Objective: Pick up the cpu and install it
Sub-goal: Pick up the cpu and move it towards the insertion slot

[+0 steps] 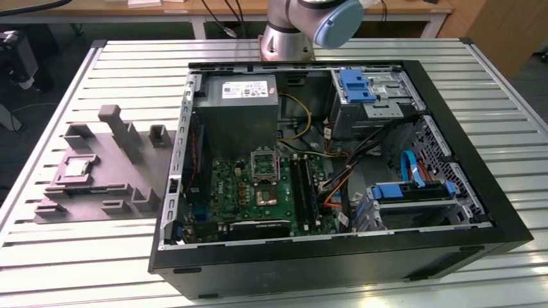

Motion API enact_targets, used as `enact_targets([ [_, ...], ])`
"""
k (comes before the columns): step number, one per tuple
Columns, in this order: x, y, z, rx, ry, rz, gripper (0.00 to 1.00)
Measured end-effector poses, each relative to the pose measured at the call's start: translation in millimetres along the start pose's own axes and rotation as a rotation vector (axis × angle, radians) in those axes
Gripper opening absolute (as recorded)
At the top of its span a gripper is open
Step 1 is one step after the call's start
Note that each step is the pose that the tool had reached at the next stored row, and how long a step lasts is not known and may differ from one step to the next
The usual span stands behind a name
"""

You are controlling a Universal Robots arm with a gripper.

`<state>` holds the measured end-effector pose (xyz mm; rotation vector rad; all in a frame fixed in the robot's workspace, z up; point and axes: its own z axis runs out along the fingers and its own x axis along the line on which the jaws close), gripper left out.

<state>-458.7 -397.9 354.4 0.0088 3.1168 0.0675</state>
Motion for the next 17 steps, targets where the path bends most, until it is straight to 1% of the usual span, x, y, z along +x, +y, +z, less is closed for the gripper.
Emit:
enact_targets([
  [17,0.2,-0.3,6.5,0.0000,0.0000,0.000,0.53],
])
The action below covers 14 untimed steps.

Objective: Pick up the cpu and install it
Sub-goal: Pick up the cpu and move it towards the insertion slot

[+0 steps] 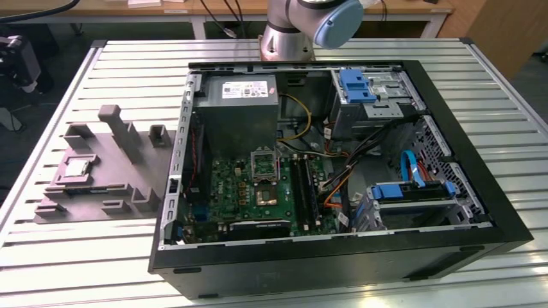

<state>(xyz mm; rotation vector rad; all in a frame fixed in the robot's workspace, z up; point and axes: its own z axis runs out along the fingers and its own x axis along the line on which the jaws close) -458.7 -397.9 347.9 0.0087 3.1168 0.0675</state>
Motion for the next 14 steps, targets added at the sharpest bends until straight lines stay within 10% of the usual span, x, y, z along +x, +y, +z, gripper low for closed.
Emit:
enact_targets([
  [14,0.1,-0.2,4.3,0.0000,-0.0001,0.000,0.53],
])
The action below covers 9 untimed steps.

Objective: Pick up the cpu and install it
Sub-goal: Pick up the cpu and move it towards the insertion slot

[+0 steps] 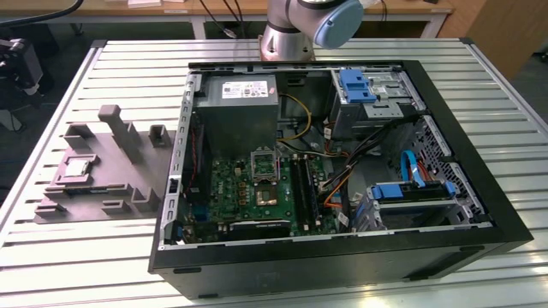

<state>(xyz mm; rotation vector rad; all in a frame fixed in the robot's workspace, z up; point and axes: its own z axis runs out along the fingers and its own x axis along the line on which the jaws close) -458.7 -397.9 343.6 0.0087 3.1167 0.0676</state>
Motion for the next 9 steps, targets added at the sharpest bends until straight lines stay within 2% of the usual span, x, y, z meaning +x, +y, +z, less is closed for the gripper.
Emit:
enact_targets([
  [9,0.1,-0.1,2.2,0.0001,0.0001,0.000,0.53],
])
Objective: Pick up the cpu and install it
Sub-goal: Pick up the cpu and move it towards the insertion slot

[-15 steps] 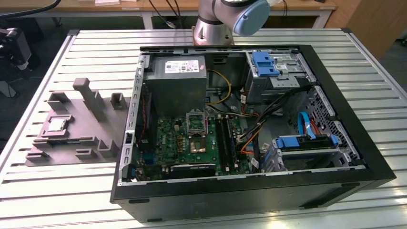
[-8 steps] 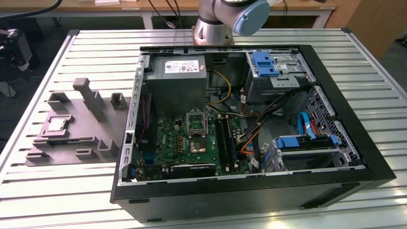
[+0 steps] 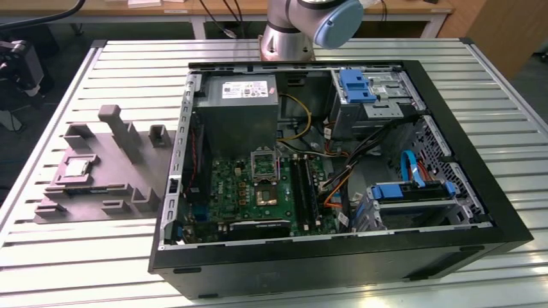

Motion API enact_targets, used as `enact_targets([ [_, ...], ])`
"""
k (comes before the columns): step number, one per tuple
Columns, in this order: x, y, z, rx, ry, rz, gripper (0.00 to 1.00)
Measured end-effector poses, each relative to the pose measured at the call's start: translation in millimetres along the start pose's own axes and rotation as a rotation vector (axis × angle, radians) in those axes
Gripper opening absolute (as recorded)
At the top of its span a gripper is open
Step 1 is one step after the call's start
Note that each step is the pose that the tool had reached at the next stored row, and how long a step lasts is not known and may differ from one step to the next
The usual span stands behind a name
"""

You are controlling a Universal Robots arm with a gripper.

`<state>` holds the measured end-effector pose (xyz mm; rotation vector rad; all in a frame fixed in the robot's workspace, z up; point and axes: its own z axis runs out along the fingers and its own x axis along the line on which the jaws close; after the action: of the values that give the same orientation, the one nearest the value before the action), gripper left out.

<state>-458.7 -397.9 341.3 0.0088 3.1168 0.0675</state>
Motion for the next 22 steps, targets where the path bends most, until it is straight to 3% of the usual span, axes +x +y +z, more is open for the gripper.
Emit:
enact_targets([
  [22,0.1,-0.2,5.2,0.0000,0.0000,0.000,0.53],
])
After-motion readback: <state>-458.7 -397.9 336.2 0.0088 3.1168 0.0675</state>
